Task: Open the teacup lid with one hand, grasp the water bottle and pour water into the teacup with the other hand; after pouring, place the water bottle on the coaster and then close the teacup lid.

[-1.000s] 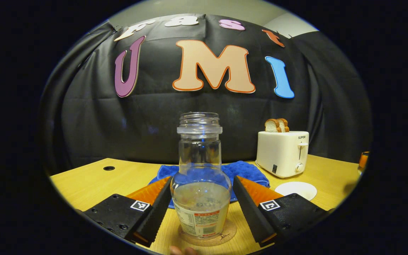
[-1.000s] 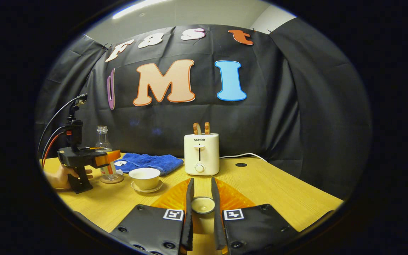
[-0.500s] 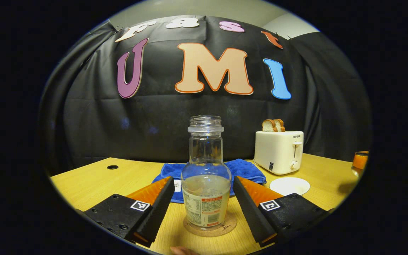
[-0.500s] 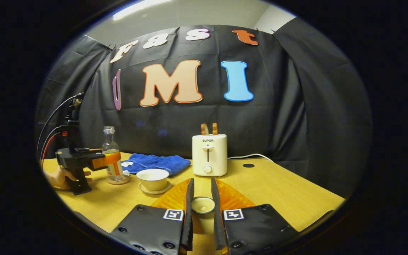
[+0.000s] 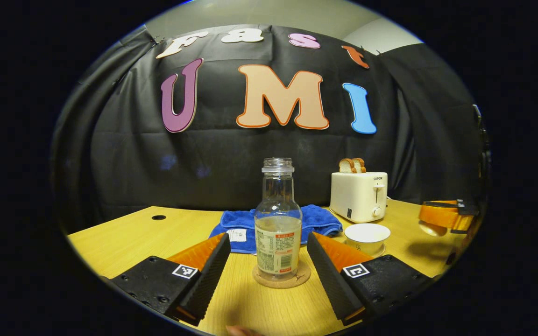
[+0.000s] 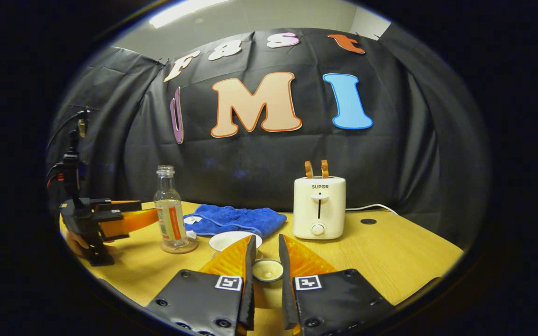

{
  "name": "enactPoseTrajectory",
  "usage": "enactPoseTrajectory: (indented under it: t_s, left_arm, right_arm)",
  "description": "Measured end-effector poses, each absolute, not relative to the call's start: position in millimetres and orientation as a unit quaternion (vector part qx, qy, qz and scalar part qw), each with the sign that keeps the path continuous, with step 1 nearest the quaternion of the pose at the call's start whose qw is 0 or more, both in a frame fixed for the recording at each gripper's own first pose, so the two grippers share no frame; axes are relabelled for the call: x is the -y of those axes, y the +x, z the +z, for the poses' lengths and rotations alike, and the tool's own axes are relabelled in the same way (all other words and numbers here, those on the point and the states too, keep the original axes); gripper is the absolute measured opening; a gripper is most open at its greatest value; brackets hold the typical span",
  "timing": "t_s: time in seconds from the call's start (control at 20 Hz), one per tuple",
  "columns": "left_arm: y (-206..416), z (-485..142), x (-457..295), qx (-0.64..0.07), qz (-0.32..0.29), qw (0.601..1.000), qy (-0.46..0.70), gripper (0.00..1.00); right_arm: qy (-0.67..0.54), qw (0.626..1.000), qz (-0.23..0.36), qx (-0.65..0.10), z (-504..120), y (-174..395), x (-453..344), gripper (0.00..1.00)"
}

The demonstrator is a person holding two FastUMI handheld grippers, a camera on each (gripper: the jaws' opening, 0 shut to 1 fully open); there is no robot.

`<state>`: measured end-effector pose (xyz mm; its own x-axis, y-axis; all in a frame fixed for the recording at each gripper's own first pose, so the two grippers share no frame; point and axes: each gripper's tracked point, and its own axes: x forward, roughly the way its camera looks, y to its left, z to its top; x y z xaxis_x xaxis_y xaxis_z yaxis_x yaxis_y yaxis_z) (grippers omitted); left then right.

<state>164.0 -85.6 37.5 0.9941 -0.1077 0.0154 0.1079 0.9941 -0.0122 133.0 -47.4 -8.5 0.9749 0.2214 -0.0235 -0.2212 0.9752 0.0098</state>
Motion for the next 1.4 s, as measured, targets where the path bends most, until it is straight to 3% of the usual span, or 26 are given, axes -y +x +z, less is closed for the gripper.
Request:
enactPoseTrajectory:
  t_s: [0.35, 0.7, 0.9, 1.4]
  left_arm:
    - [129, 38, 77, 0.016, -0.064, 0.998, -0.008, 0.96]
    - [108, 38, 57, 0.017, -0.026, 0.999, -0.007, 0.99]
    - [106, 36, 58, 0.018, -0.033, 0.999, -0.007, 0.96]
    - [105, 35, 57, 0.017, -0.034, 0.999, -0.006, 0.96]
  right_arm:
    - [0.006, 0.991, 0.13, -0.012, -10, 175, 24, 0.27]
    - [-0.013, 0.989, 0.14, -0.035, -9, 201, -6, 0.27]
    - [-0.026, 0.988, 0.135, -0.075, -17, 219, -22, 0.27]
    - [-0.055, 0.983, 0.126, -0.117, -42, 225, -34, 0.27]
